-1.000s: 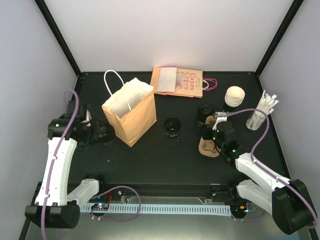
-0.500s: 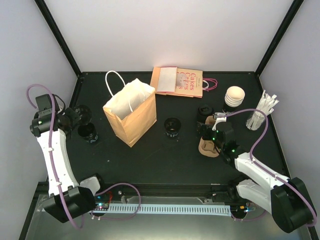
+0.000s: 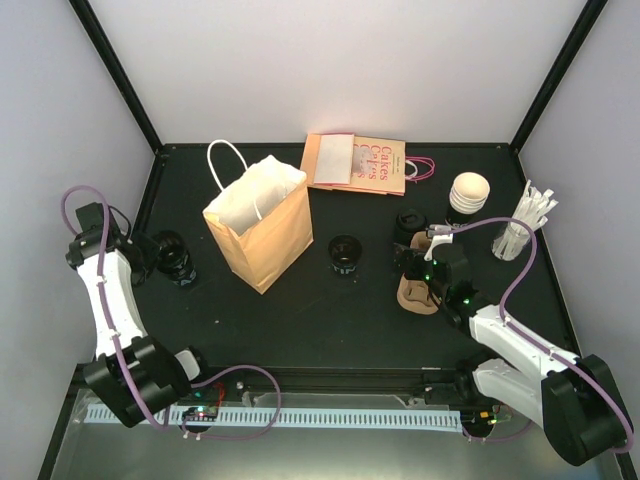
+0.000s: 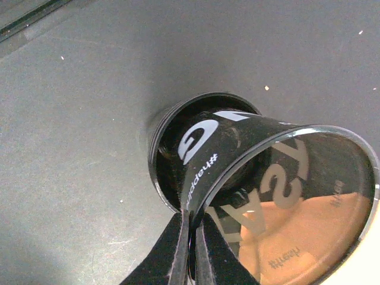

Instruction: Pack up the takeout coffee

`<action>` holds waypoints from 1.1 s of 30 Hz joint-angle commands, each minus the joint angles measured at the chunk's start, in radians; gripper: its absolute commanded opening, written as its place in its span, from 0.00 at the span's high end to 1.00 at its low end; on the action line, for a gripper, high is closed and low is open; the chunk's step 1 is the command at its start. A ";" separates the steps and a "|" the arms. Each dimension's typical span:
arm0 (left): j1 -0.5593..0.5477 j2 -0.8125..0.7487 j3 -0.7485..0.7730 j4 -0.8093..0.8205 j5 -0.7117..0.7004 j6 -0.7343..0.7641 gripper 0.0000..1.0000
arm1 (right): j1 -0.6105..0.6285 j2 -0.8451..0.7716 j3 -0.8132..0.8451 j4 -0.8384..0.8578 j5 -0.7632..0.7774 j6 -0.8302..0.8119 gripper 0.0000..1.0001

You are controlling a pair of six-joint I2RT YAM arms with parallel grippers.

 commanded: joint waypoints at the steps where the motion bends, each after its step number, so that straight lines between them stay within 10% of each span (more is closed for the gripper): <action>1: 0.022 -0.005 -0.010 0.029 0.035 -0.002 0.90 | 0.004 0.003 -0.006 0.036 0.007 0.005 0.00; 9: 0.025 -0.072 -0.006 0.062 0.083 -0.018 0.22 | 0.005 0.005 -0.005 0.041 -0.003 0.002 0.00; 21: -0.241 -0.238 0.115 0.072 -0.027 0.001 0.14 | 0.005 -0.029 0.054 -0.050 -0.030 -0.006 0.00; 33: -0.660 -0.362 0.189 0.150 -0.149 0.036 0.19 | 0.004 -0.022 0.460 -0.599 0.238 0.056 0.00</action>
